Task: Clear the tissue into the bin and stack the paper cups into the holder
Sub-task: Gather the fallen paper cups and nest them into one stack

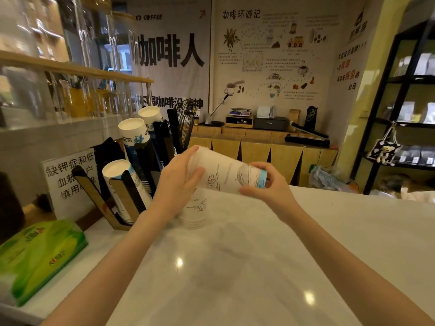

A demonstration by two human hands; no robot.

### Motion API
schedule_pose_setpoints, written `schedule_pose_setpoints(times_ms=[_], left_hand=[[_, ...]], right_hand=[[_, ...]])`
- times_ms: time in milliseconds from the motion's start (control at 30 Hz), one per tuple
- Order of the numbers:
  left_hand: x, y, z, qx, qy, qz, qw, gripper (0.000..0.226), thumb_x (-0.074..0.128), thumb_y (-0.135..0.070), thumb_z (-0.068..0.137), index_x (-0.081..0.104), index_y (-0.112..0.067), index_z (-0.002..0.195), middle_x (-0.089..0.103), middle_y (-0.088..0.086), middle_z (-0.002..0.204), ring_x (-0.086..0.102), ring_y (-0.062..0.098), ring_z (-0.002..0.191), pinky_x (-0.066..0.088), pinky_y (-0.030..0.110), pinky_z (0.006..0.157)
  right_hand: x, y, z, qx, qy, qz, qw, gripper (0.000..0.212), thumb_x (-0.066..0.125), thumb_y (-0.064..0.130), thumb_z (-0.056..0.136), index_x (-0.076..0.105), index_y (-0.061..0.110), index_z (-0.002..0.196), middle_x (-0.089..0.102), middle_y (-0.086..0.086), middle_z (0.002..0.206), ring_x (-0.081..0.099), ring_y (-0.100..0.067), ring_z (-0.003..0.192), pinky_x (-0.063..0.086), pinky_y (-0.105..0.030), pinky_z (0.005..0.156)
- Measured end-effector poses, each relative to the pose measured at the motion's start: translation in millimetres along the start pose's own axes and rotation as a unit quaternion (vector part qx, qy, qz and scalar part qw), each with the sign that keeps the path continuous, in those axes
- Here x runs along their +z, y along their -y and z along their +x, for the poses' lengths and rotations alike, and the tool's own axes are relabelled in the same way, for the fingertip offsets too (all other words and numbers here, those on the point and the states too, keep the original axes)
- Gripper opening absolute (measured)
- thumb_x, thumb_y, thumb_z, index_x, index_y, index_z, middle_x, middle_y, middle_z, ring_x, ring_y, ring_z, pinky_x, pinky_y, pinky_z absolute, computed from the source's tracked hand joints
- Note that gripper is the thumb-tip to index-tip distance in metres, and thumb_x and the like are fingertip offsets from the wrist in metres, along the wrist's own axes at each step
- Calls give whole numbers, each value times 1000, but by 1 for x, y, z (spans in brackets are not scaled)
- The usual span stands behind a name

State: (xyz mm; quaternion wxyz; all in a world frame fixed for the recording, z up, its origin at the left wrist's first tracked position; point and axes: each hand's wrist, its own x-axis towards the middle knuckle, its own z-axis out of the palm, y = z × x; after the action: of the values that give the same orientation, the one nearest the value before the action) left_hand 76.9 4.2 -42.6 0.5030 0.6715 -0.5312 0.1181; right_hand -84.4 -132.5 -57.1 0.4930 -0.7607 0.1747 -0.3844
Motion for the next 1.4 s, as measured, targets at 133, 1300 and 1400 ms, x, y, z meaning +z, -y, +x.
schedule_pose_setpoints(times_ms=[133,1300,1400], left_hand=[[-1,13,12,-19,17,23,999,68,66,-30,77,32,-24,136,50,4,128,45,14,112,46,46,98],[68,104,-22,-294,70,13,953,78,66,-47,73,30,-18,135,50,6,135,48,23,123,44,39,98],[70,107,-23,-292,64,-1,954,80,68,-46,71,30,-18,136,50,6,136,48,23,123,44,38,98]], right_hand=[[4,24,31,-37,-24,9,999,54,77,5,66,49,20,110,56,5,107,62,-16,95,57,-19,63],[107,-36,106,14,75,-80,994,67,76,22,71,41,17,128,55,6,109,53,-10,99,49,-29,84],[105,-36,106,28,86,-74,993,68,76,21,72,40,17,129,54,7,110,52,-7,96,47,-18,74]])
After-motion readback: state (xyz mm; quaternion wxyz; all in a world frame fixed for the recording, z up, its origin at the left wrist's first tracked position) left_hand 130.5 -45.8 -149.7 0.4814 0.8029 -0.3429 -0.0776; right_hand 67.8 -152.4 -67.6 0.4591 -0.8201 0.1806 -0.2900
